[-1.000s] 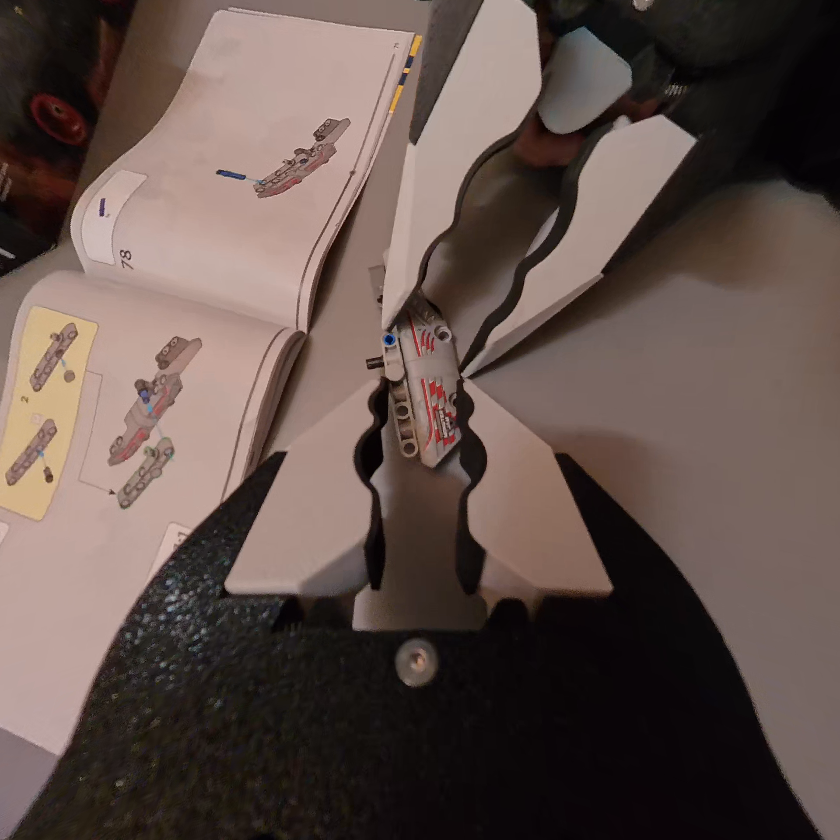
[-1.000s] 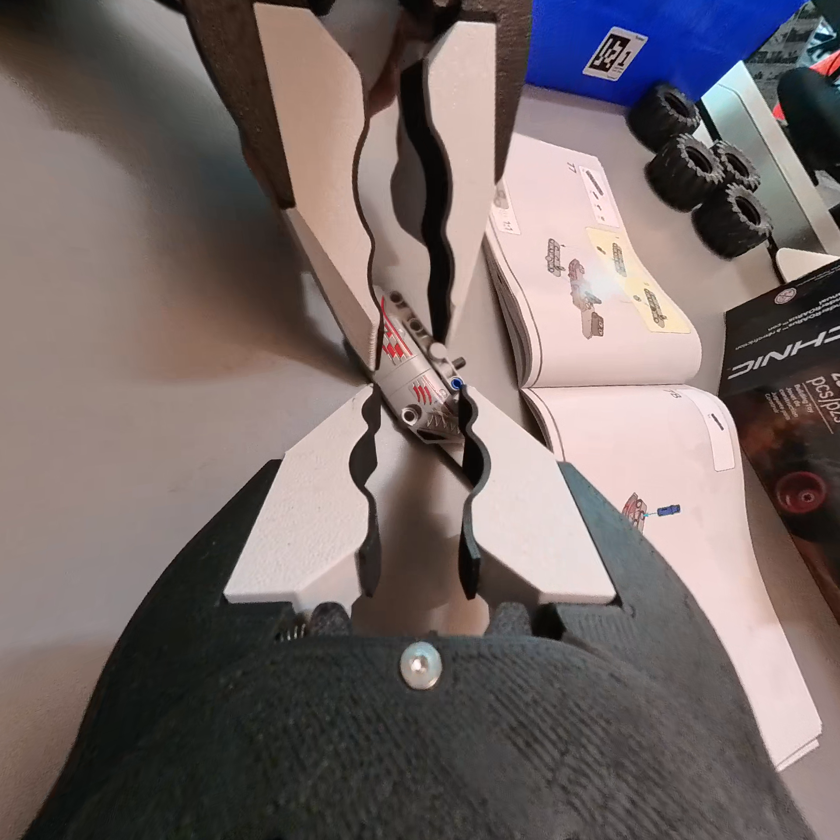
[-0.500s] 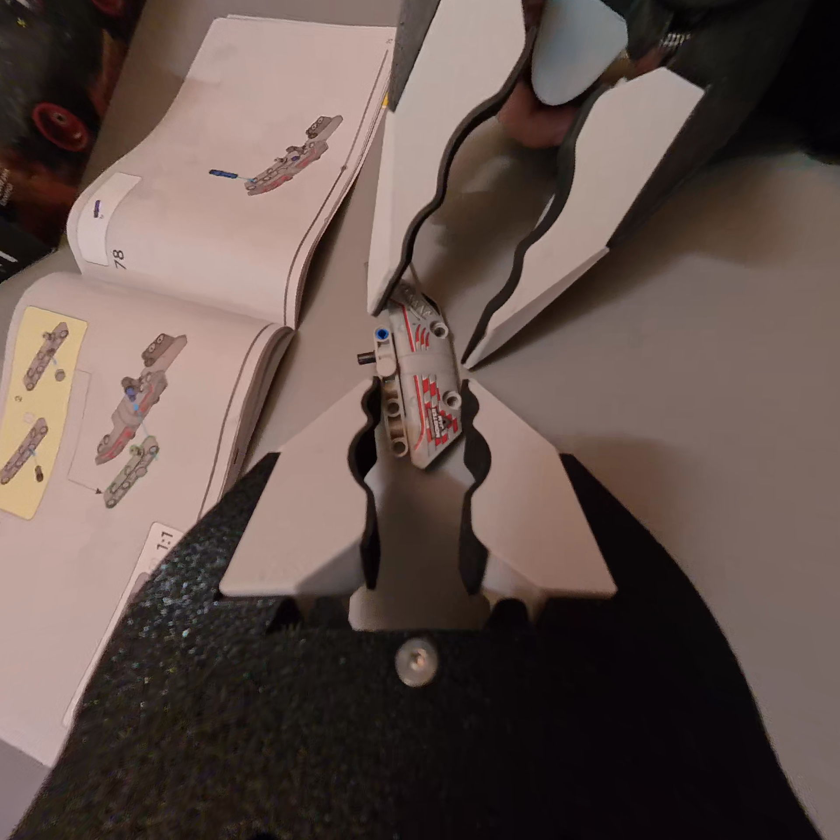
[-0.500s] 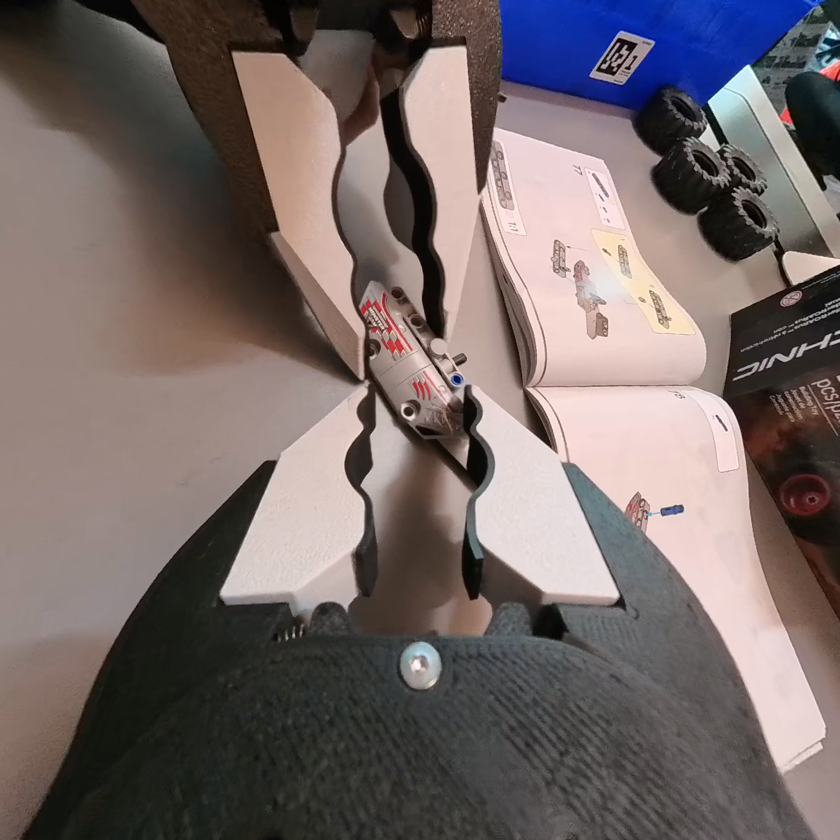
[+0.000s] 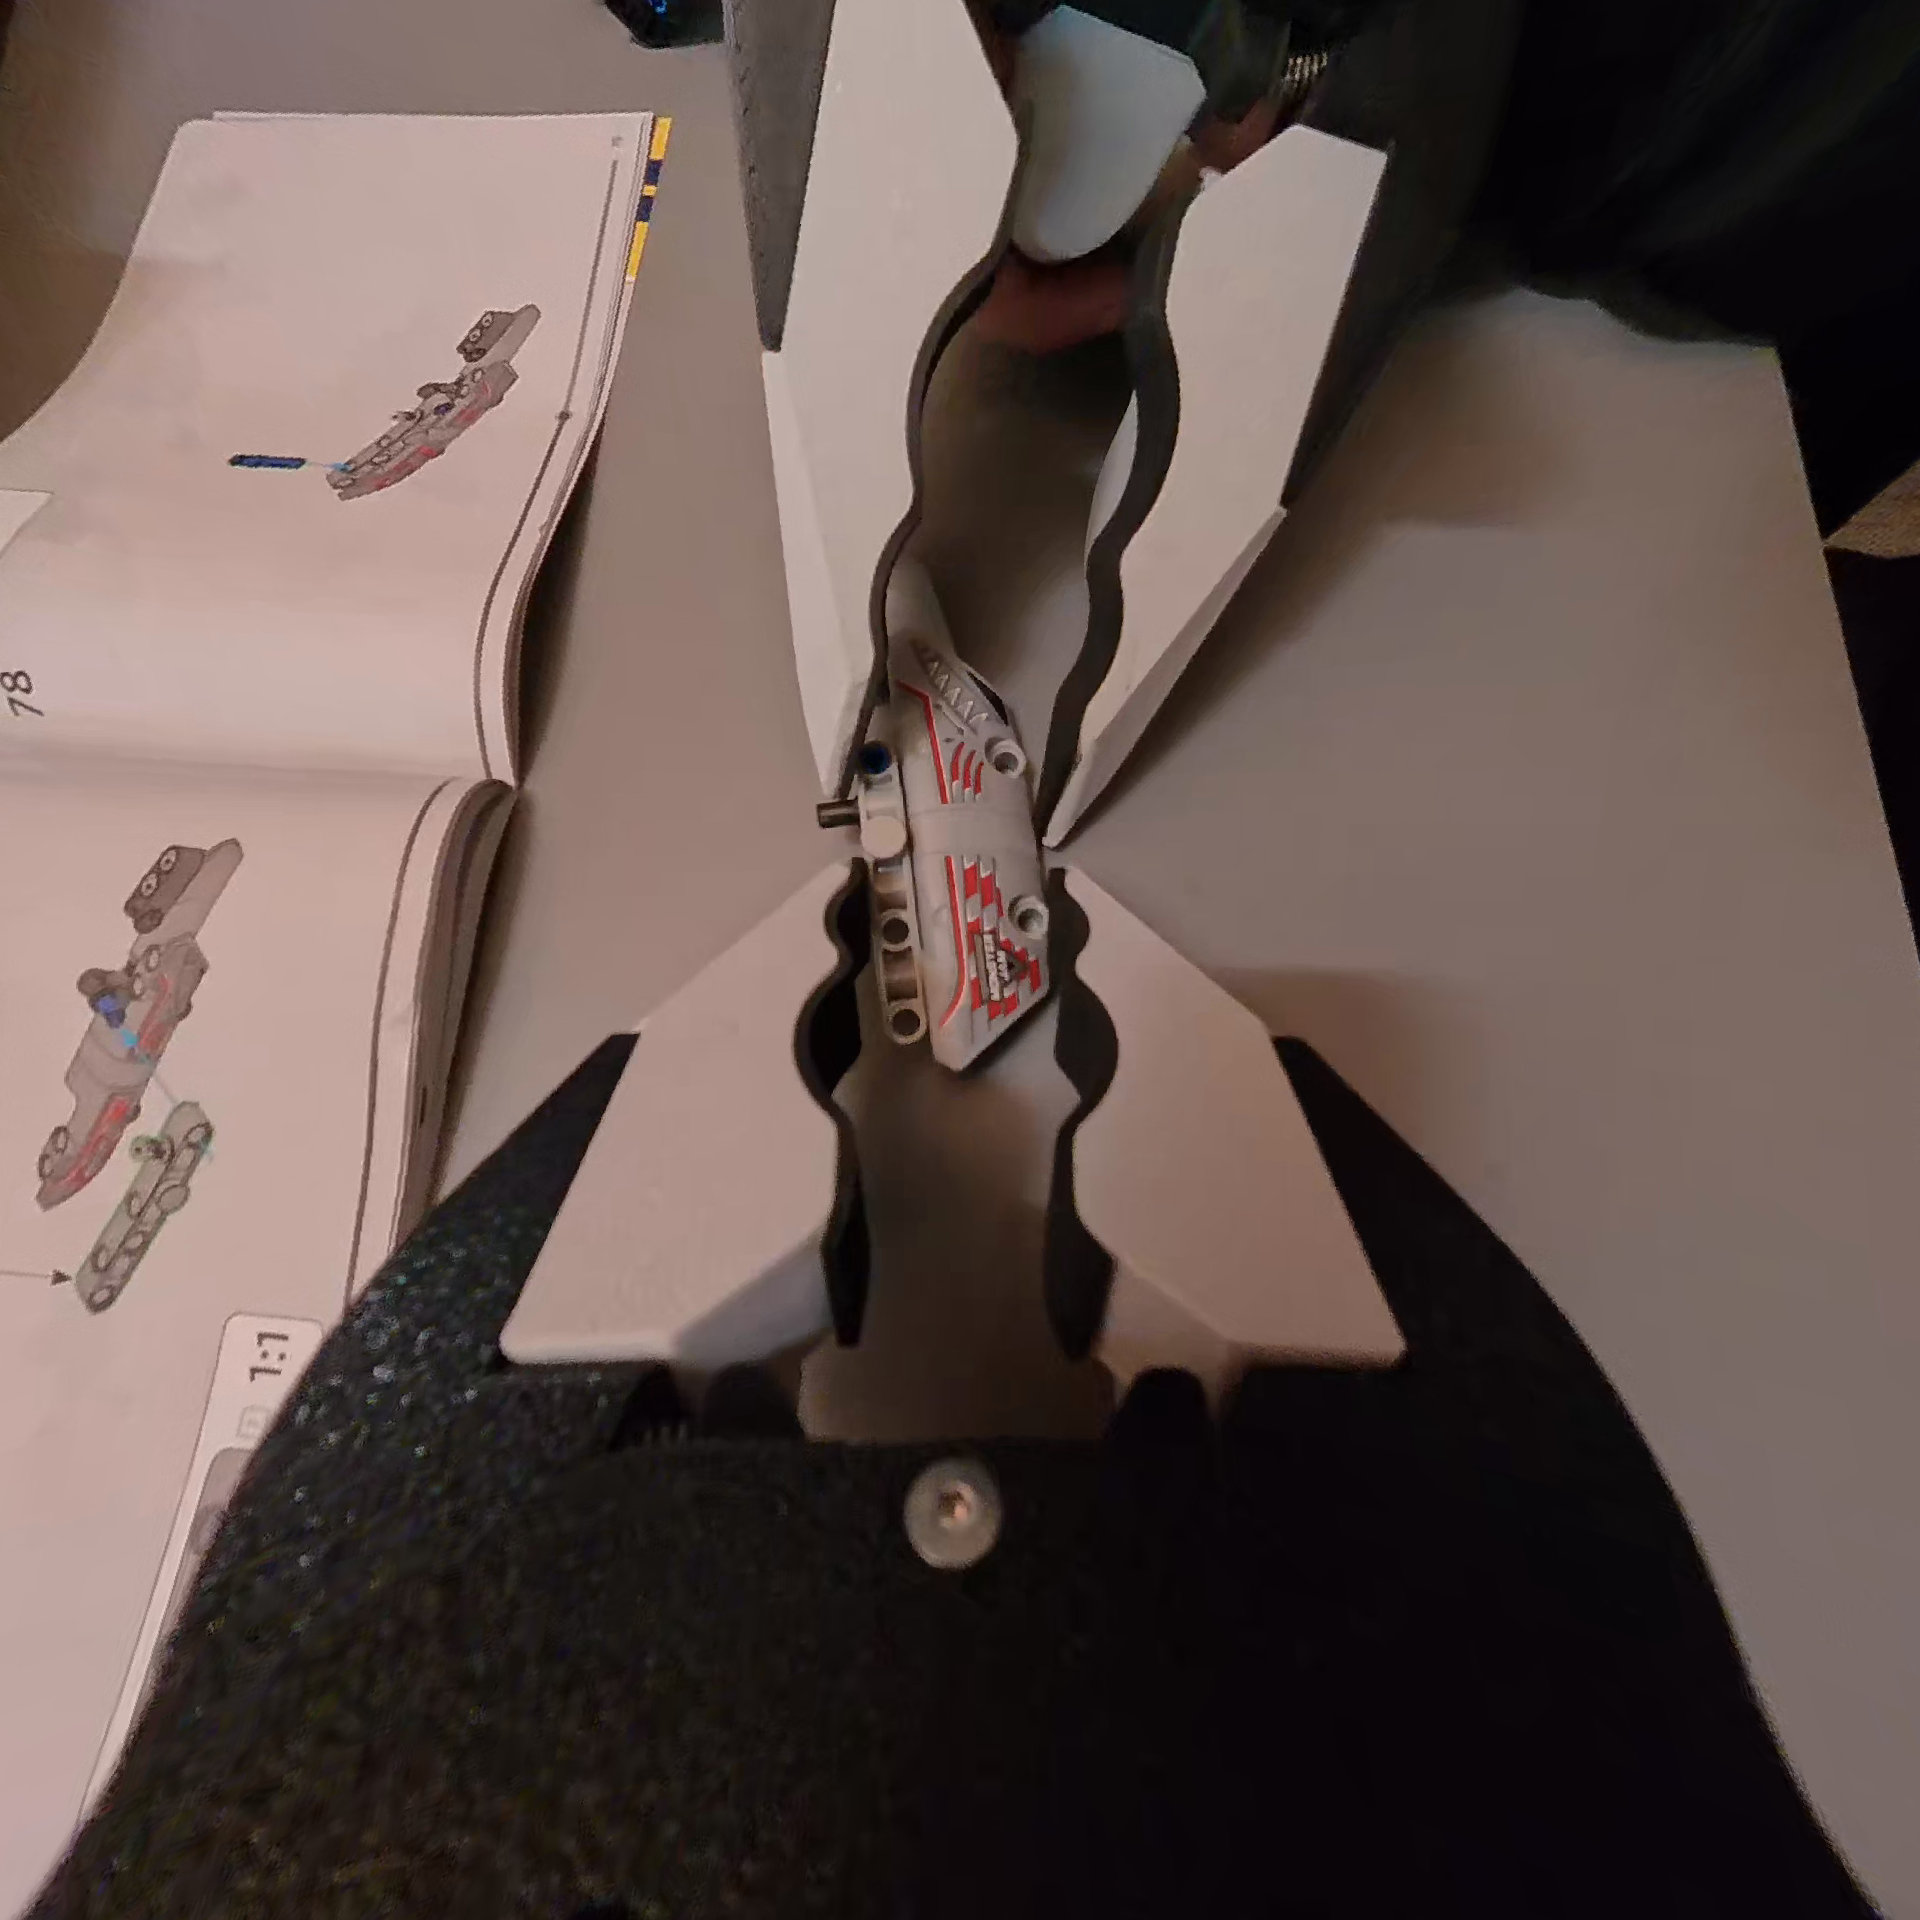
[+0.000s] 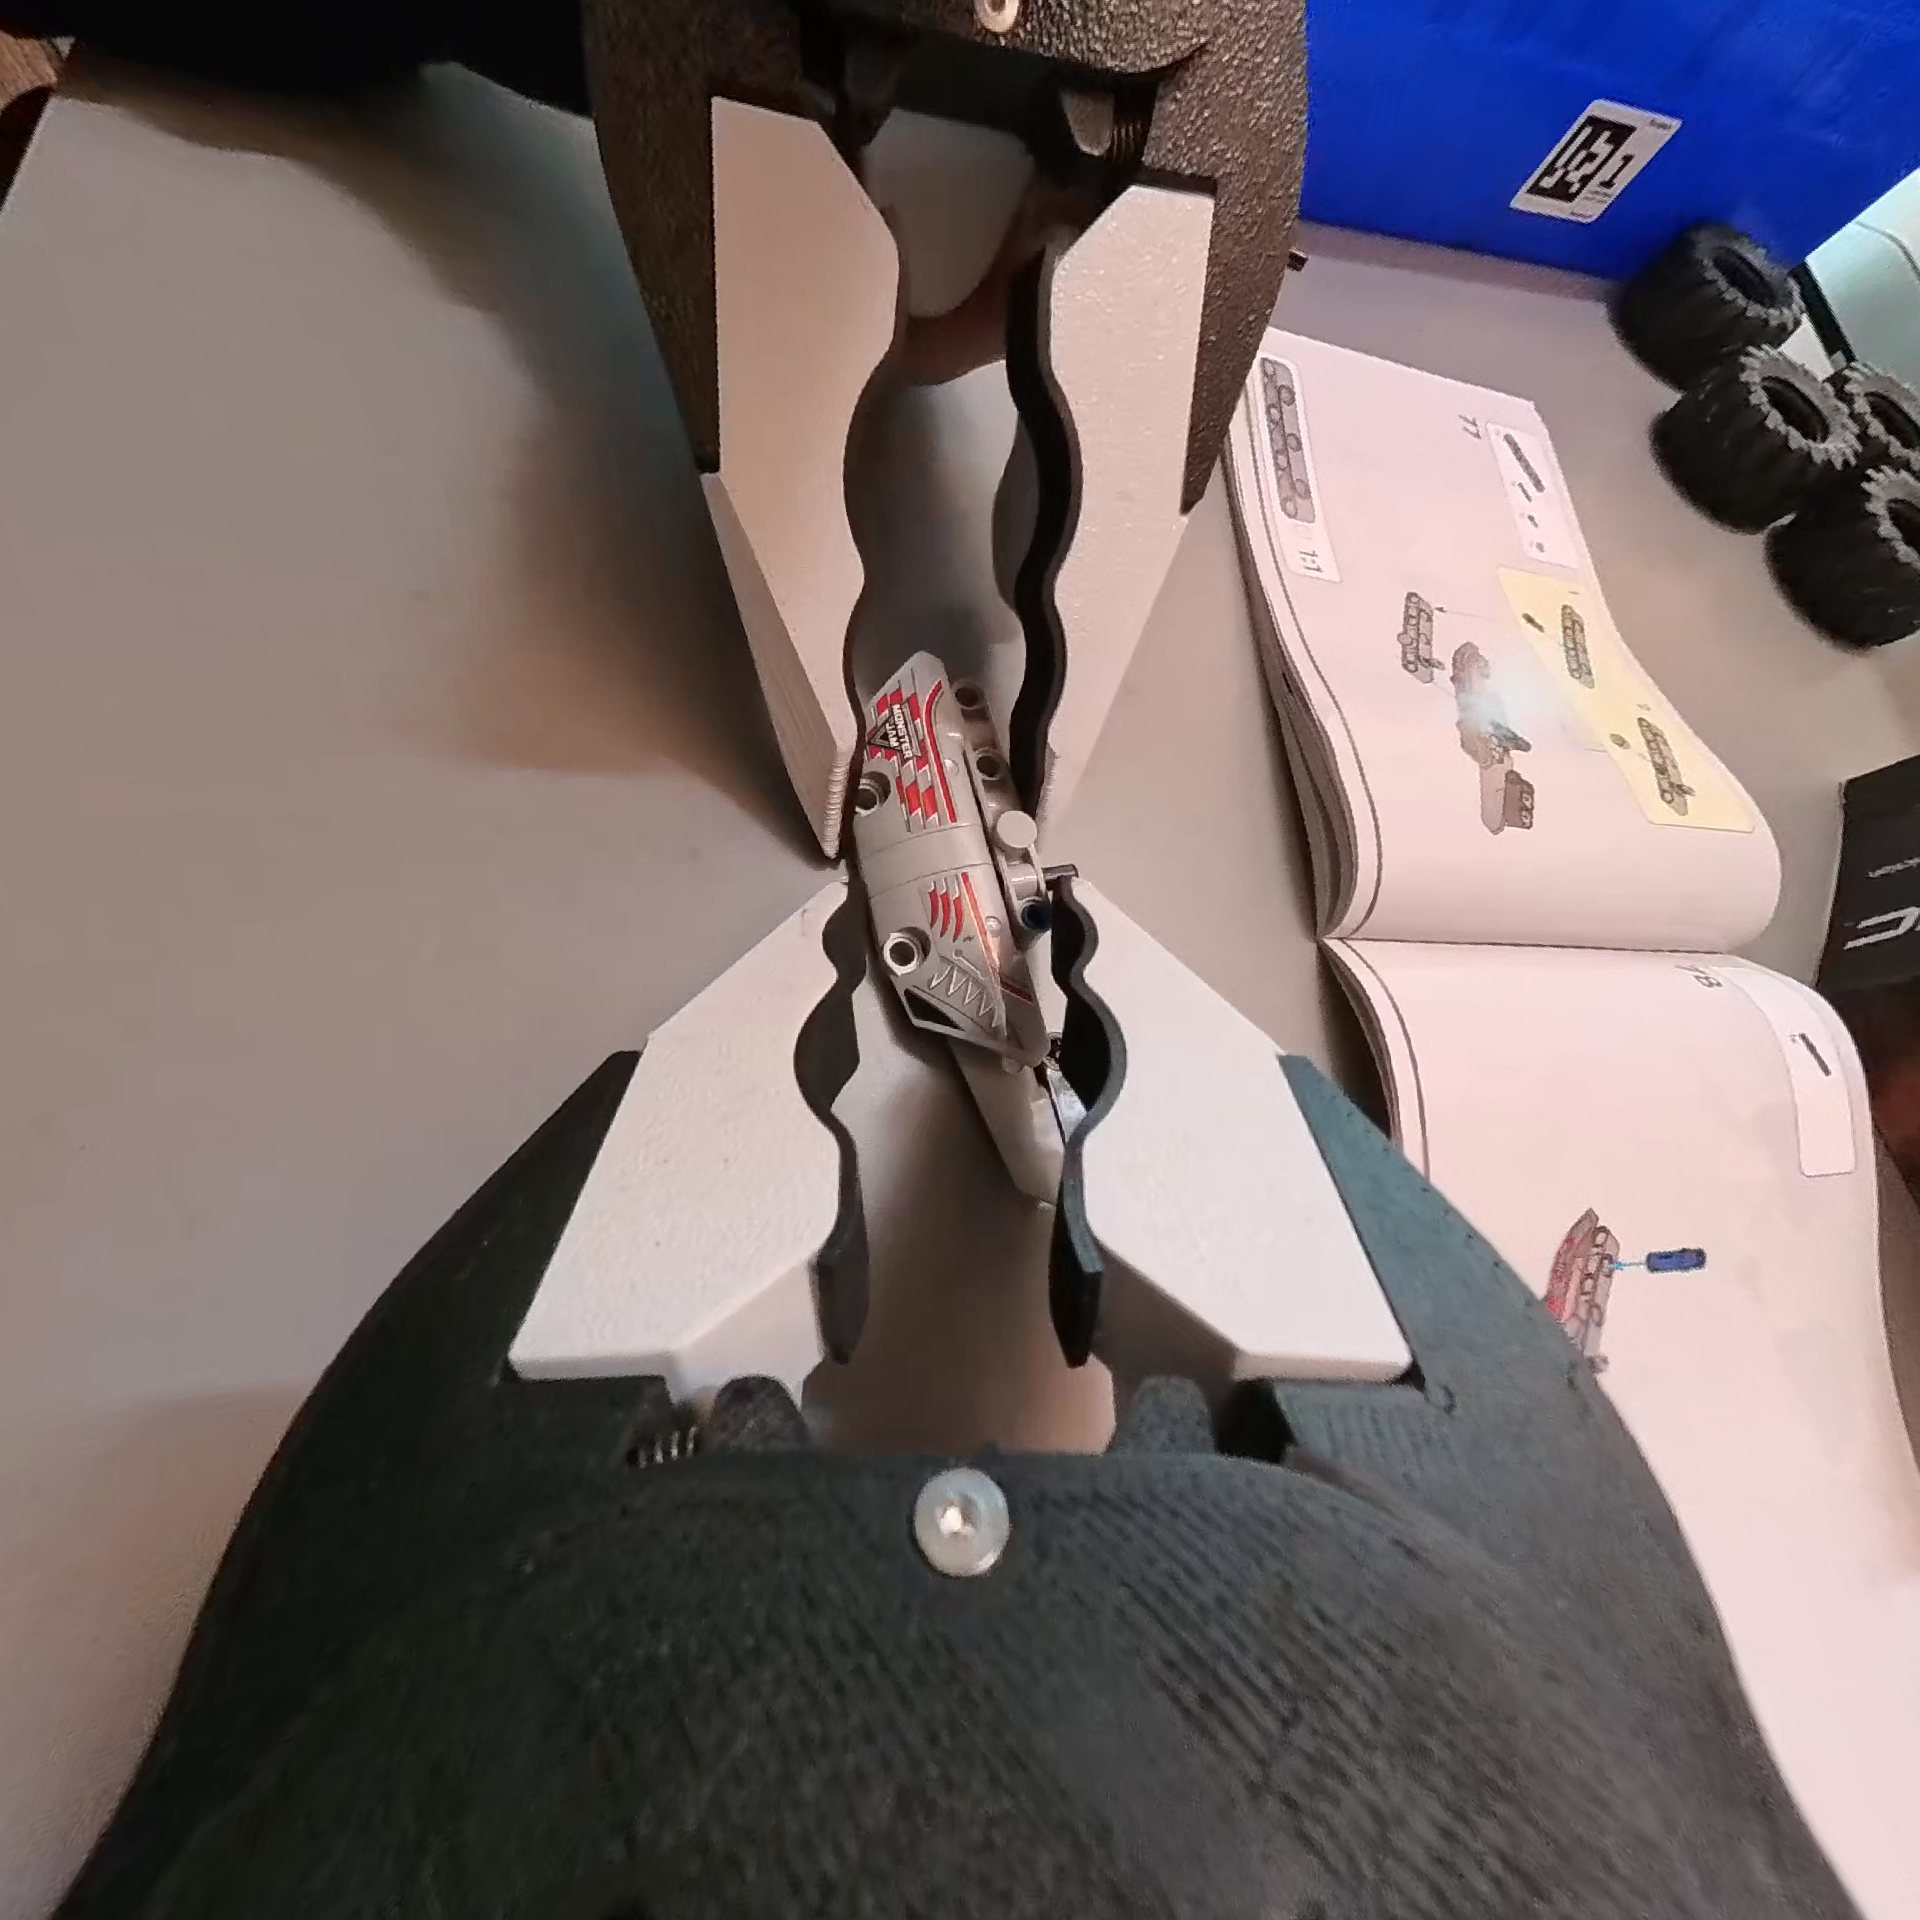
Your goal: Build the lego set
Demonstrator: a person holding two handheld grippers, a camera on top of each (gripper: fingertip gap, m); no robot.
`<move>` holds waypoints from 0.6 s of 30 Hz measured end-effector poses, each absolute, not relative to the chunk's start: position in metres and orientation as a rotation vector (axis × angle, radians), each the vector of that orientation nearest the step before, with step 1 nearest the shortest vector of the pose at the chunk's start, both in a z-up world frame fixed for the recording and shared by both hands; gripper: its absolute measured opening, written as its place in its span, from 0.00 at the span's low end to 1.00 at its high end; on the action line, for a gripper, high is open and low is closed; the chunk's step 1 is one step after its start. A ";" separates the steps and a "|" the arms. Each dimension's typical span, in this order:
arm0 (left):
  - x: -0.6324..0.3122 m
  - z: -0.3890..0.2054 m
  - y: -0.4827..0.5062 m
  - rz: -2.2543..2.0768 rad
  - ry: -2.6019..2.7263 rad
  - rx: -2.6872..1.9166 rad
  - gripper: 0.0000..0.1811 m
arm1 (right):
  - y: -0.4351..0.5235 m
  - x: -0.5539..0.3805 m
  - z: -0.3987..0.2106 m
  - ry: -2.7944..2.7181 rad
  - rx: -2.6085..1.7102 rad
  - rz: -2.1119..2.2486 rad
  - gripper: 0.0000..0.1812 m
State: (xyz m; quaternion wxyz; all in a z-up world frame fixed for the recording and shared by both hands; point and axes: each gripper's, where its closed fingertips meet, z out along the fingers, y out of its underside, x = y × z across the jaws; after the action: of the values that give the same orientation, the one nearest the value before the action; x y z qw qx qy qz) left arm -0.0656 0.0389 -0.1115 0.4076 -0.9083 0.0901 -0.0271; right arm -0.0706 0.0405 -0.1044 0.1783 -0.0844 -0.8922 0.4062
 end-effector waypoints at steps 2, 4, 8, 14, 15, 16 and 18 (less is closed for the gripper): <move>-0.065 -0.112 0.038 -0.089 0.226 -2.289 0.17 | 0.039 -0.069 -0.104 -2.530 -0.245 1.154 0.19; -0.064 -0.112 0.037 -0.106 0.229 -2.292 0.17 | 0.038 -0.069 -0.104 -2.529 -0.261 1.153 0.19; -0.063 -0.102 0.035 -0.094 0.237 -2.231 0.18 | 0.037 -0.068 -0.104 -2.515 -0.281 1.140 0.19; -0.064 -0.074 0.032 -0.187 0.101 -2.055 0.09 | 0.036 -0.068 -0.104 -2.505 -0.294 1.127 0.19; -0.070 -0.074 0.032 -0.176 0.052 -2.055 0.06 | 0.036 -0.067 -0.104 -2.506 -0.290 1.128 0.19; -0.074 -0.074 0.032 -0.161 0.026 -2.055 0.04 | 0.036 -0.066 -0.104 -2.511 -0.276 1.128 0.20; -0.074 -0.071 0.035 -0.144 0.026 -2.052 0.01 | 0.039 -0.066 -0.103 -2.503 -0.245 1.099 0.22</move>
State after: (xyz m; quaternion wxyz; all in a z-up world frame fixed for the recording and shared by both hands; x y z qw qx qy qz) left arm -0.0745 0.0352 -0.0713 0.5160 -0.8544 0.0106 -0.0600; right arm -0.0658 0.0393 -0.1033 0.1971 -0.0874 -0.8942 0.3924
